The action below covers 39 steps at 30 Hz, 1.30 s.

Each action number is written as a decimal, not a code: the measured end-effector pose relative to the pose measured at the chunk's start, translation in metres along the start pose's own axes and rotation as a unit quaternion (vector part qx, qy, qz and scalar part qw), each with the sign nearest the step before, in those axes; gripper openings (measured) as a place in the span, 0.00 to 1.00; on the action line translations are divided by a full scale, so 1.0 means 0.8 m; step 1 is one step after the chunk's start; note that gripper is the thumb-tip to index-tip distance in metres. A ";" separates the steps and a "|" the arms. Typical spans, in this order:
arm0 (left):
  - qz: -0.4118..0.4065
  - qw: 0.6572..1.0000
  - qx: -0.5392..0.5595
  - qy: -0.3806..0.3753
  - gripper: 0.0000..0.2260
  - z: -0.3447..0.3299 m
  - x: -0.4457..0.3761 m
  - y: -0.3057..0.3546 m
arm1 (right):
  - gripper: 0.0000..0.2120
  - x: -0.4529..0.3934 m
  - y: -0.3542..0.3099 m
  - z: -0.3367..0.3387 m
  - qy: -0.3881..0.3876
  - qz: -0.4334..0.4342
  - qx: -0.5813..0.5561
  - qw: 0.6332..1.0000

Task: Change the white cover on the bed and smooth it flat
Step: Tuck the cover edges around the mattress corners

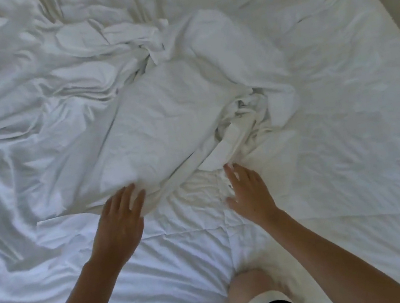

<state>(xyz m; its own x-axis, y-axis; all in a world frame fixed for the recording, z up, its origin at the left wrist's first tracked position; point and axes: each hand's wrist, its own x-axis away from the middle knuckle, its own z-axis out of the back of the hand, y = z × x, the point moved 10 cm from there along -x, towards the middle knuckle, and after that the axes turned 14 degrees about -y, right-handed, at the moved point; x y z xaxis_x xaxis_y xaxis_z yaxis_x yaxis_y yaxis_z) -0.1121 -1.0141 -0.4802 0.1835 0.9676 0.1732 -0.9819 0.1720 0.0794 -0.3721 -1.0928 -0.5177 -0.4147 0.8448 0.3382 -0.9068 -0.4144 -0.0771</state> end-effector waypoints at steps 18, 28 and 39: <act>-0.031 0.981 0.163 0.103 0.12 0.066 0.135 0.043 | 0.07 0.183 0.065 0.027 0.087 -0.146 -0.059 0.984; 0.161 0.982 0.054 -0.083 0.16 -0.004 0.260 -0.124 | 0.43 0.285 0.102 -0.063 -0.330 -0.307 -0.376 0.810; 0.047 0.995 0.075 -0.055 0.33 -0.086 0.047 0.181 | 0.37 0.252 0.100 -0.162 -0.046 -0.243 -0.205 0.947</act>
<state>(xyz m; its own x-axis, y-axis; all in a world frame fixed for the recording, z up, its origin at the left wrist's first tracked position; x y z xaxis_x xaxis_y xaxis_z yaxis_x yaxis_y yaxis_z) -0.2503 -0.9404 -0.5295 0.1024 0.9507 0.2926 -0.9786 0.0435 0.2012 -0.5379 -0.9121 -0.5774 0.0493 0.8611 0.5061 -0.9498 0.1971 -0.2428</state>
